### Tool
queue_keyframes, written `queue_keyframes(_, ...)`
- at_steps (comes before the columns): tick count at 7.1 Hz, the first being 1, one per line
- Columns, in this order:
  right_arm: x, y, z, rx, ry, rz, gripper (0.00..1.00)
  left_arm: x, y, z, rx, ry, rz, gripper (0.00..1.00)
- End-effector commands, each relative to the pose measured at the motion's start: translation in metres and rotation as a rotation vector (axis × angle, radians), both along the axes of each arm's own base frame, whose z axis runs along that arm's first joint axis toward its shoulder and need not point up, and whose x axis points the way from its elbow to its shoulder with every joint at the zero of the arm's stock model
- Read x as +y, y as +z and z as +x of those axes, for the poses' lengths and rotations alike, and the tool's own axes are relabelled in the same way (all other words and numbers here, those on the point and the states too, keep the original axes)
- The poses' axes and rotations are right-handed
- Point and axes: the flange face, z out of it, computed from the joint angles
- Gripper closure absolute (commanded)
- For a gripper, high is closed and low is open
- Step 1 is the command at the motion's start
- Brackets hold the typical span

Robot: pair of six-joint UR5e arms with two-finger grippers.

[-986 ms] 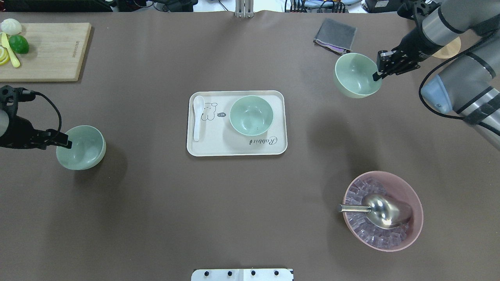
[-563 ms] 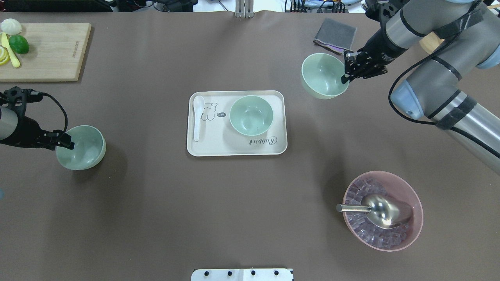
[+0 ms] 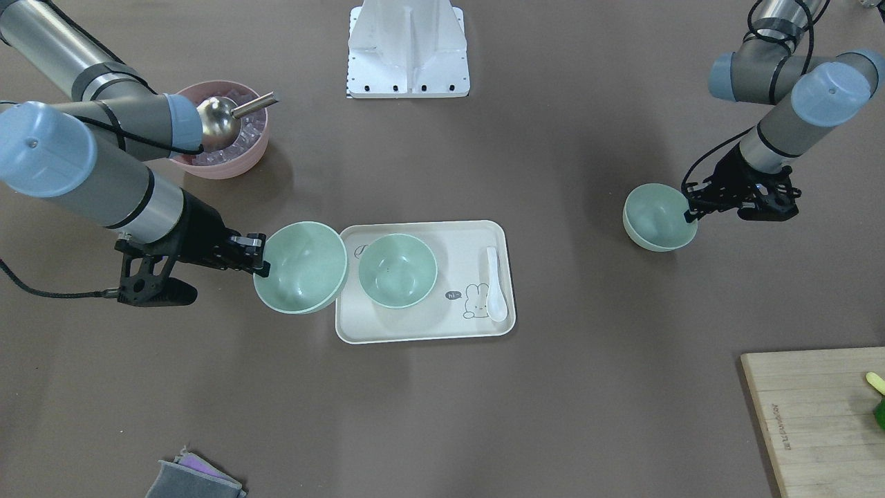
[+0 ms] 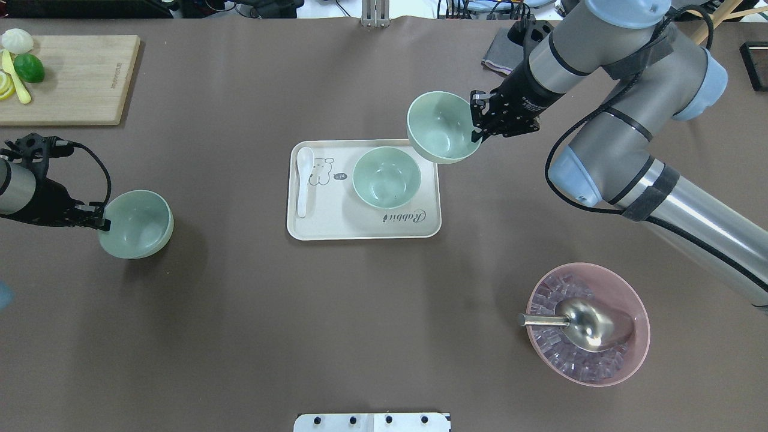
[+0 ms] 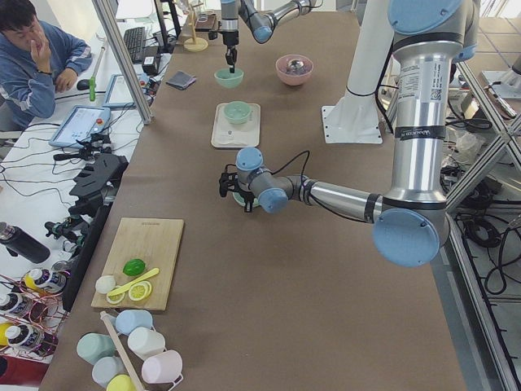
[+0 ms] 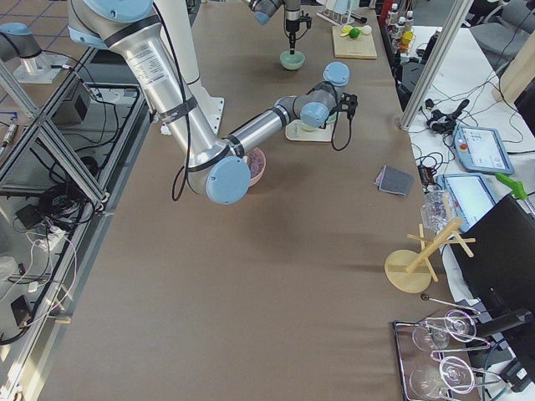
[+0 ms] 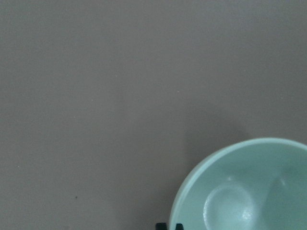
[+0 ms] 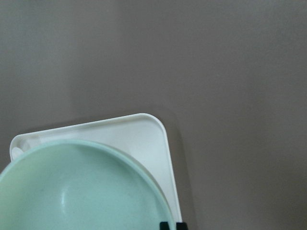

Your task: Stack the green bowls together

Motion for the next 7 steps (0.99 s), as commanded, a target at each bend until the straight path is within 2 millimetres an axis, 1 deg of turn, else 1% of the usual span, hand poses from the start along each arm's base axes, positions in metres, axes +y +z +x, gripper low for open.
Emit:
queue_keyframes(1, 0.017, -0.024, -0.042, 0.015, 0.054, -0.020, 1.00, -0.012, -0.055, 0.016, 0.097, 0.012, -0.008, 1.00)
queue_keyframes(2, 0.023, -0.033, -0.059, 0.025, 0.072, -0.013, 1.00, -0.027, -0.093, 0.029, 0.141, -0.004, 0.014, 1.00)
queue_keyframes(3, 0.024, -0.028, -0.070, 0.046, 0.094, -0.011, 1.00, -0.036, -0.119, 0.037, 0.168, -0.004, 0.040, 1.00)
queue_keyframes(4, 0.027, -0.026, -0.079, 0.055, 0.092, -0.011, 1.00, -0.044, -0.147, 0.048, 0.204, -0.031, 0.016, 1.00)
queue_keyframes(5, 0.035, -0.021, -0.089, 0.066, 0.077, -0.016, 1.00, -0.042, -0.180, 0.083, 0.220, -0.029, -0.034, 1.00)
queue_keyframes(6, 0.042, -0.017, -0.096, 0.073, 0.065, -0.018, 1.00, -0.047, -0.210, 0.095, 0.227, -0.041, -0.061, 1.00)
queue_keyframes(7, 0.044, -0.014, -0.103, 0.079, 0.061, -0.018, 1.00, -0.052, -0.229, 0.101, 0.232, -0.054, -0.082, 1.00)
